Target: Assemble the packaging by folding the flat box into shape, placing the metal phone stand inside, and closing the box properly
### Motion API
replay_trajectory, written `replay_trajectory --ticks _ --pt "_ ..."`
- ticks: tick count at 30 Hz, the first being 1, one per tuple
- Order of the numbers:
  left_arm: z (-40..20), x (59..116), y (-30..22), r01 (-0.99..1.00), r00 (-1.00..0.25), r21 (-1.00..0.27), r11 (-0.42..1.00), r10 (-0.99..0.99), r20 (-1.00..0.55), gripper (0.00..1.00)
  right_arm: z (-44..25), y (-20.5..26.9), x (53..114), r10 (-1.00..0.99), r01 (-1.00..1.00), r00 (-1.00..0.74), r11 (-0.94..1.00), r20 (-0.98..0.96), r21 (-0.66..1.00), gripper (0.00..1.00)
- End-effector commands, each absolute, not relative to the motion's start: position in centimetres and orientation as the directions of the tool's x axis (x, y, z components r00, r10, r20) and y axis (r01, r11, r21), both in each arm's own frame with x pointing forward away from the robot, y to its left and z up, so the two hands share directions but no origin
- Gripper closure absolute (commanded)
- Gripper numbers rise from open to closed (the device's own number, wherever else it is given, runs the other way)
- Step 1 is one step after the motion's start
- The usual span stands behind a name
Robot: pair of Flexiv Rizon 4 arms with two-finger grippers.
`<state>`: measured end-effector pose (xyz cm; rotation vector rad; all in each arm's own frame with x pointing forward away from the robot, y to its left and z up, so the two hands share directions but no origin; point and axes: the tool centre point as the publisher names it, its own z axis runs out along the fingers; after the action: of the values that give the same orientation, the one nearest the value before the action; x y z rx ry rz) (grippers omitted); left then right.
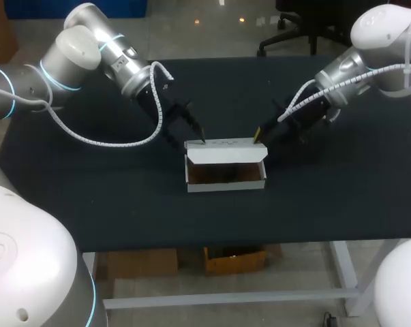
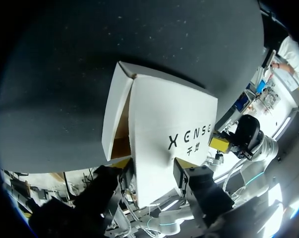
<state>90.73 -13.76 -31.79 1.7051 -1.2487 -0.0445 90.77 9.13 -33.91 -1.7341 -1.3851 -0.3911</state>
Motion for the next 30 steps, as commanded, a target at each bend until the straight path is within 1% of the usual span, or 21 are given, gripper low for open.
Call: replay_trajectory --ticks 1,8,14,19,23,26,30 --pt "-31.6 90.3 -13.9 -0.713 0.465 0.701 0.007 -0.744 0.480 0.44 -34.0 9.2 90.3 0.635 0.909 0.330 -0.014 0.698 -0.416 0.68" --pt "-31.6 89.7 -13.5 -0.730 0.451 0.683 -0.005 -0.754 0.477 0.43 -34.2 8.9 89.9 0.646 0.912 0.313 0.001 0.696 -0.411 0.67" --pt "-31.8 89.3 -13.4 -0.742 0.437 0.671 -0.008 -0.764 0.474 0.41 -34.6 9.0 89.7 0.657 0.912 0.294 0.026 0.694 -0.410 0.63" --pt "-31.8 89.2 -13.4 -0.764 0.416 0.646 -0.014 -0.775 0.475 0.41 -34.6 9.1 89.7 0.667 0.913 0.277 0.041 0.692 -0.405 0.60" --pt "-31.8 89.0 -13.3 -0.779 0.399 0.627 -0.013 -0.782 0.479 0.38 -34.7 9.3 89.7 0.677 0.914 0.260 0.057 0.689 -0.401 0.56" --pt "-31.7 88.9 -13.3 -0.791 0.385 0.612 -0.014 -0.789 0.479 0.36 -34.8 9.3 89.7 0.680 0.915 0.255 0.061 0.687 -0.399 0.55" --pt "-31.6 88.7 -13.2 -0.802 0.373 0.597 -0.020 -0.797 0.475 0.37 -34.9 9.3 89.7 0.686 0.914 0.247 0.069 0.684 -0.400 0.56"
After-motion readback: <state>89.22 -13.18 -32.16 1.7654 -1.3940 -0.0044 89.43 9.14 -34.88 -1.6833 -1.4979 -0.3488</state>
